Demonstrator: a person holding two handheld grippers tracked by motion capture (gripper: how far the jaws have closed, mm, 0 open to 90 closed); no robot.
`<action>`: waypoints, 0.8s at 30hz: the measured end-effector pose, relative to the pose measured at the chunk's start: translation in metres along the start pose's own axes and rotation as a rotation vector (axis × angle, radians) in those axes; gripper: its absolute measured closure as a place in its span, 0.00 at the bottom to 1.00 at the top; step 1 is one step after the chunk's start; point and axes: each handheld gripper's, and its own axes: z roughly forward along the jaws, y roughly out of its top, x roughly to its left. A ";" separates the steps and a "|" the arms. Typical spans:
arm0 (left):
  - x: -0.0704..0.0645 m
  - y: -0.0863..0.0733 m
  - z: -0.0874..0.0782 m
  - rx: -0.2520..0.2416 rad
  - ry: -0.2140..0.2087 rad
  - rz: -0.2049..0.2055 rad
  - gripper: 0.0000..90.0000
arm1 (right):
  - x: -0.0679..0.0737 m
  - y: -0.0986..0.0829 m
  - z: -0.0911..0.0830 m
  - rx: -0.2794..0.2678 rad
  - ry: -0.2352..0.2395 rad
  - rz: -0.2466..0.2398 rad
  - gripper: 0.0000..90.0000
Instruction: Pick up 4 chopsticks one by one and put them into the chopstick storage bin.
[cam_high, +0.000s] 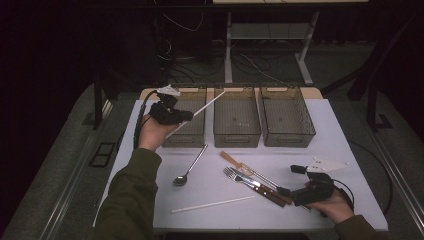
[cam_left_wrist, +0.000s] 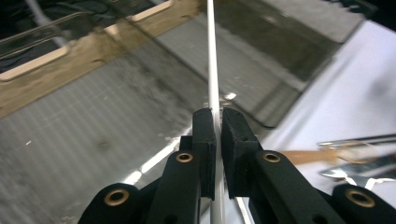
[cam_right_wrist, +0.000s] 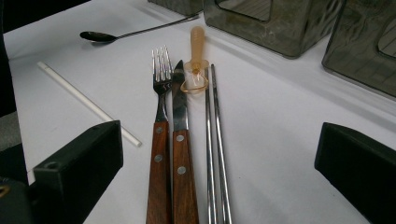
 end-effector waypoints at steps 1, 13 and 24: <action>0.004 0.000 0.002 0.014 0.014 -0.009 0.93 | 0.000 0.000 0.000 -0.002 0.000 -0.001 0.01; 0.044 -0.008 0.018 0.028 0.132 -0.133 0.93 | -0.001 0.001 -0.001 -0.011 0.004 0.004 0.01; 0.054 -0.011 0.039 0.043 0.188 -0.139 0.93 | -0.001 0.001 -0.001 -0.019 0.011 0.003 0.01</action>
